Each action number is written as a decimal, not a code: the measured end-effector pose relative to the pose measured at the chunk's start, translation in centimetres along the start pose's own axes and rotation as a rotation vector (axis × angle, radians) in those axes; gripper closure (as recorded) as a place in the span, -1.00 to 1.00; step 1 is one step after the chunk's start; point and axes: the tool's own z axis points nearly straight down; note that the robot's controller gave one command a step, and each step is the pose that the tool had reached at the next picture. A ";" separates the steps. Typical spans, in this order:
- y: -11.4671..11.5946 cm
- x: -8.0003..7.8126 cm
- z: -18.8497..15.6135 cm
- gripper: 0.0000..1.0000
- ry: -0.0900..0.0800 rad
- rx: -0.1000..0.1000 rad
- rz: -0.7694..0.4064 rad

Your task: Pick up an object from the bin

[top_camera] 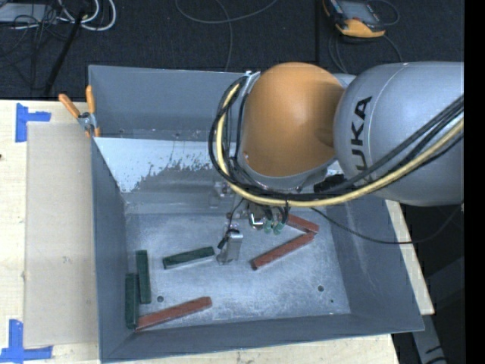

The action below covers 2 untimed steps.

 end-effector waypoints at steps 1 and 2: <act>1.9 -2.0 17.8 -1.00 -0.001 0.001 -0.092; 2.9 -1.0 14.1 -1.00 -0.010 -0.002 -0.035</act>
Offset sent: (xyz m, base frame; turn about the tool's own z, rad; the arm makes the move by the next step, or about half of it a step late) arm 0.0204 0.0198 -0.1723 -0.0937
